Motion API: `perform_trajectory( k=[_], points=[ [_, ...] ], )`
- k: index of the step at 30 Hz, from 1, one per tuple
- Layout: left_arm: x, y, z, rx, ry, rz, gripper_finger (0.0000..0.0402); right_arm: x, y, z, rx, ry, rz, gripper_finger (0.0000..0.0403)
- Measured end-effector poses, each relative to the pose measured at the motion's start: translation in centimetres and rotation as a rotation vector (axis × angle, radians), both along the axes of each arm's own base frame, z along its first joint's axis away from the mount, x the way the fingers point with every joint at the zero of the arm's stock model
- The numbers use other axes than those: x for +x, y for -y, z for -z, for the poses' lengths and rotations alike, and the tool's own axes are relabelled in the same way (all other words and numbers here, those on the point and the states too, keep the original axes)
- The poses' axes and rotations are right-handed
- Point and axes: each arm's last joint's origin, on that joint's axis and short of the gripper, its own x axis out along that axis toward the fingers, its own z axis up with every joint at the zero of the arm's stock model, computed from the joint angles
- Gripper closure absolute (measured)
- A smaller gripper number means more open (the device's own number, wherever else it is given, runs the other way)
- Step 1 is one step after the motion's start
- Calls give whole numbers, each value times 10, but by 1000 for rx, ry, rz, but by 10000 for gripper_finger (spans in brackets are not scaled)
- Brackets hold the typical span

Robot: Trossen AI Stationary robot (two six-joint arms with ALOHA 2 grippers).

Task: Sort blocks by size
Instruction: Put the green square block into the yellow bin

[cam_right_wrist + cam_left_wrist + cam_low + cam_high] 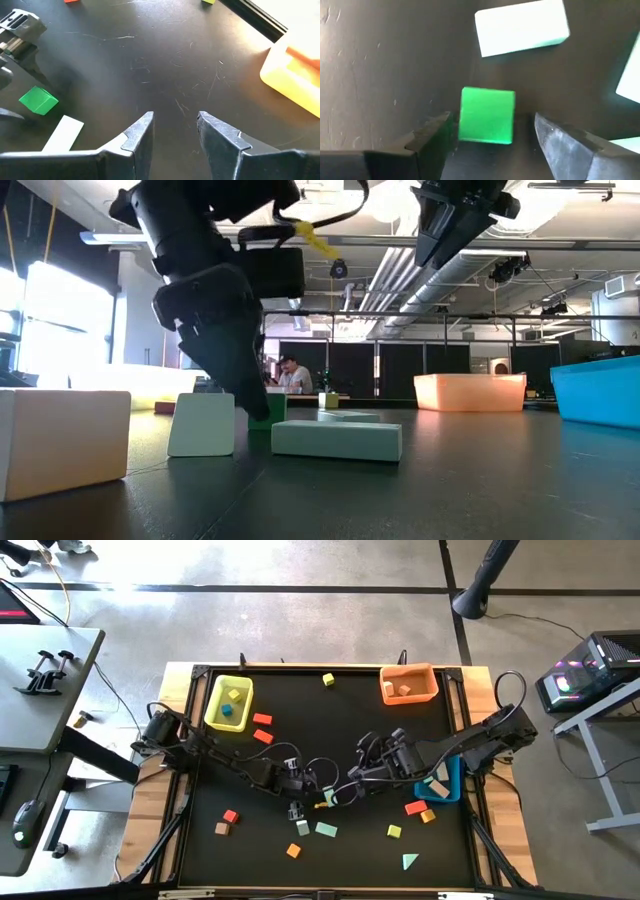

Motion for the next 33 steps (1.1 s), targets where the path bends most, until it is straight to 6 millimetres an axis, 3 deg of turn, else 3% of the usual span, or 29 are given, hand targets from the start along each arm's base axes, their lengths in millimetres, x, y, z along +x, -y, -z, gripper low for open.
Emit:
perform_trajectory(
  k=[12,16,25,29,33],
  points=[
    [-2,-5,3,-47,-51,-26,267,1,0,0,-3,6,-11,256],
    [-10,-7,-8,-53,-75,-55,310,2,0,0,-5,14,-11,256],
    [-46,-23,-89,29,93,-194,298,5,3,-1,-27,43,3,256],
    [-82,-53,-120,131,71,-375,292,7,9,-2,-32,40,11,256],
    [-117,-96,-135,179,-69,-554,300,10,16,-2,-38,31,1,256]
  ],
)
